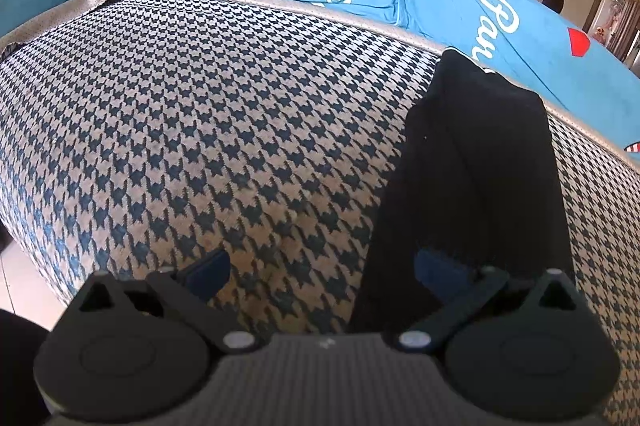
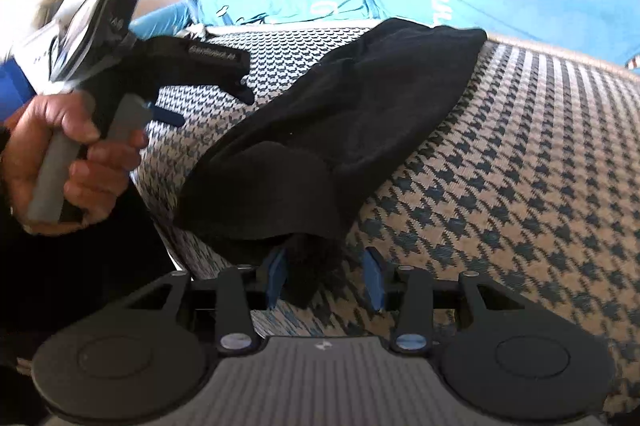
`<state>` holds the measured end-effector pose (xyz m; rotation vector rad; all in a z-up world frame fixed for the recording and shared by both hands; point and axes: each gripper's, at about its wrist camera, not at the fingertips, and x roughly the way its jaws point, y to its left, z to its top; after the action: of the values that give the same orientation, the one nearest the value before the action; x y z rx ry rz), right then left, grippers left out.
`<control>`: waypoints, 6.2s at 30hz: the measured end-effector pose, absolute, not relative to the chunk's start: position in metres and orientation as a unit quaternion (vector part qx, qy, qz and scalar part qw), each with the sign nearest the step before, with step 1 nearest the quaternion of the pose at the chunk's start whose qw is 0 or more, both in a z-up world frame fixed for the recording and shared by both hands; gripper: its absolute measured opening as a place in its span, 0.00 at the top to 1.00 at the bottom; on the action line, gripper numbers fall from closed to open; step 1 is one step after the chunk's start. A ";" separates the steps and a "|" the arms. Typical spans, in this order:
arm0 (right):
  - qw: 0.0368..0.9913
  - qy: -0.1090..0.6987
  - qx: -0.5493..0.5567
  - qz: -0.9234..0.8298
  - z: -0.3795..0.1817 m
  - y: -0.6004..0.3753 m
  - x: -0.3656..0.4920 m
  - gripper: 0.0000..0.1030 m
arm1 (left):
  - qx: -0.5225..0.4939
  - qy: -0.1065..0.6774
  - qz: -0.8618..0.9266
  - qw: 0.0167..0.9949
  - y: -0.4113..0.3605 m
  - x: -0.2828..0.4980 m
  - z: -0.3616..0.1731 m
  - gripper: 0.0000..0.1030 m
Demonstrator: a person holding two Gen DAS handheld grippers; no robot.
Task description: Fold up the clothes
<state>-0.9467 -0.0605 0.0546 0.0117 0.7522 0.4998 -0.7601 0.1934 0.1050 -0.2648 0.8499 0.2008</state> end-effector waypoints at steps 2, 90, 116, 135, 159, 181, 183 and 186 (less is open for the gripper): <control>0.896 0.369 0.025 0.247 0.053 -0.060 -0.944 0.62 | -0.122 0.412 0.098 0.897 0.192 -0.759 0.104 0.00; 0.871 0.336 -0.086 0.349 0.097 0.034 -0.931 0.94 | -0.154 0.372 0.122 0.907 0.219 -0.771 0.125 0.00; 0.889 0.403 0.068 0.208 0.063 -0.065 -0.923 0.66 | -0.134 0.400 0.113 0.900 0.205 -0.763 0.113 0.00; 0.873 0.459 0.139 0.089 0.057 -0.111 -0.949 0.93 | -0.104 0.418 0.117 0.895 0.194 -0.758 0.102 0.00; 0.896 0.383 0.172 0.145 0.062 -0.078 -0.892 0.74 | -0.052 0.450 0.117 0.884 0.176 -0.749 0.086 0.00; 0.901 0.378 0.154 0.148 0.068 -0.094 -0.888 0.89 | -0.054 0.408 0.126 0.903 0.166 -0.751 0.100 0.00; 0.899 0.380 0.150 0.160 0.069 -0.096 -0.878 0.89 | -0.049 0.412 0.116 0.903 0.160 -0.748 0.098 0.00; 0.895 0.383 0.143 0.178 0.070 -0.100 -0.864 0.88 | -0.046 0.418 0.103 0.901 0.152 -0.742 0.096 0.00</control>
<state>-0.8640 -0.0997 0.0702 0.2971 0.7931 0.3684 -0.7420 0.1518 0.0956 -0.0961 0.8644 0.2133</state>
